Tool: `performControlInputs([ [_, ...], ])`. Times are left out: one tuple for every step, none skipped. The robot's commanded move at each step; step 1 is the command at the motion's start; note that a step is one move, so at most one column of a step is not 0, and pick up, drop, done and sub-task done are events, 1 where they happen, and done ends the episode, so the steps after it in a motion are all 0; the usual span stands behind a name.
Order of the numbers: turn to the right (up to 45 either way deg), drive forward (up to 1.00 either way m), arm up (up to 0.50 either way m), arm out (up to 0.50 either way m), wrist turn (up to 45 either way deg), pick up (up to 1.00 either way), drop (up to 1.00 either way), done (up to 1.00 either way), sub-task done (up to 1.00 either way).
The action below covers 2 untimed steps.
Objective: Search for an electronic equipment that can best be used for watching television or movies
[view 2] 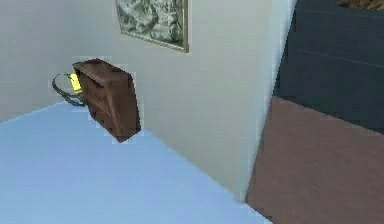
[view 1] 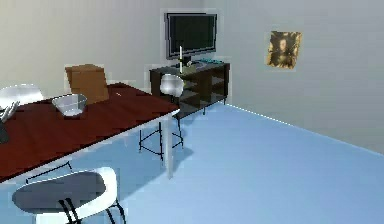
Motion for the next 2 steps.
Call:
performControlInputs([
  [0.0, 0.6, 0.0, 0.0, 0.0, 0.0, 0.0, 0.0, 0.0],
  [27.0, 0.0, 0.0, 0.0, 0.0, 0.0, 0.0, 0.0, 0.0],
])
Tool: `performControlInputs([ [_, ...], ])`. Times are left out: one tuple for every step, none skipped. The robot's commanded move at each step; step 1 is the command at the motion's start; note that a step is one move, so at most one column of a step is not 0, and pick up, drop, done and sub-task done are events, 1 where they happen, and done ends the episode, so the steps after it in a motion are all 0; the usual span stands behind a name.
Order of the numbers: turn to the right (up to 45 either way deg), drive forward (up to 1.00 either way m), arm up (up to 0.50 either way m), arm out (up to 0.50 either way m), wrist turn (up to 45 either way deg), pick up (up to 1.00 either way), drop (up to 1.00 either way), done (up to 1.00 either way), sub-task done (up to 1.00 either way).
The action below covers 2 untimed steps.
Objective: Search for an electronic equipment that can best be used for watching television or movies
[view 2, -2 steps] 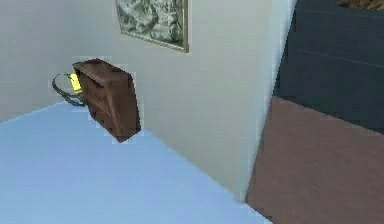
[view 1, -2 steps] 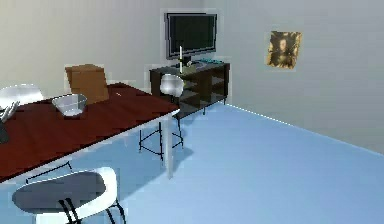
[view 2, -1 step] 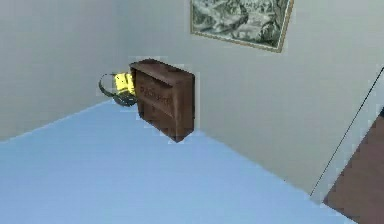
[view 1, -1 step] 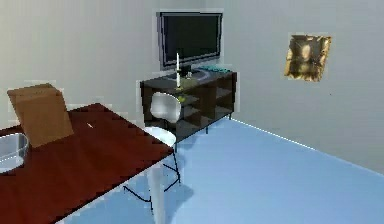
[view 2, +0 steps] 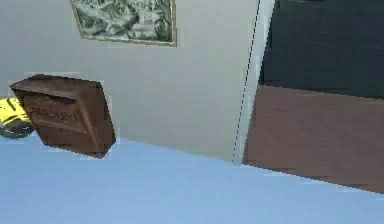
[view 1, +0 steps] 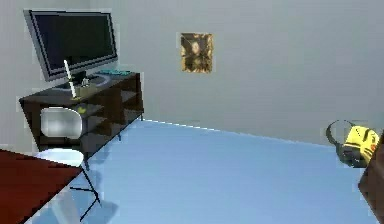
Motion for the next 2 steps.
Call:
performControlInputs([
  [0.0, 0.9, 0.0, 0.0, 0.0, 0.0, 0.0, 0.0, 0.0],
  [-30.0, 0.0, 0.0, 0.0, 0.0, 0.0, 0.0, 0.0, 0.0],
])
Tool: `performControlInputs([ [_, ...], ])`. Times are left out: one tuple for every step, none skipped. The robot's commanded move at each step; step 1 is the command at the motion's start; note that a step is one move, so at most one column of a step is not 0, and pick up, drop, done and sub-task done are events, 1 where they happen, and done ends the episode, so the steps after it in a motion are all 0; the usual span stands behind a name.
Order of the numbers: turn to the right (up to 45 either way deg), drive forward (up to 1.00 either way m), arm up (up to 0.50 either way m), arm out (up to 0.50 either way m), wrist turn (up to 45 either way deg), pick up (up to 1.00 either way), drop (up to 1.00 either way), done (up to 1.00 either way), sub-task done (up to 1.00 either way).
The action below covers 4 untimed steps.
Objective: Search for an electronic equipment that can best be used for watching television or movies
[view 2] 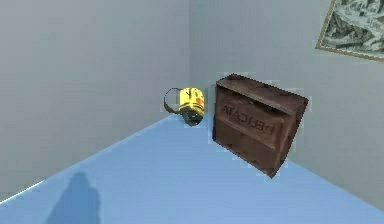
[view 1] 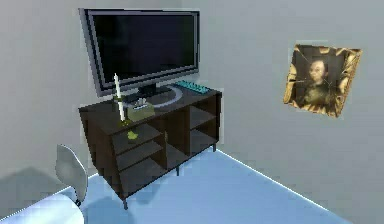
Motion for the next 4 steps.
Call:
performControlInputs([
  [-3.0, 0.0, 0.0, 0.0, 0.0, 0.0, 0.0, 0.0, 0.0],
  [0.0, 0.85, 0.0, 0.0, 0.0, 0.0, 0.0, 0.0, 0.0],
  [-9.0, 0.0, 0.0, 0.0, 0.0, 0.0, 0.0, 0.0, 0.0],
  [0.0, 0.0, 0.0, 0.0, 0.0, 0.0, 0.0, 1.0, 0.0],
])
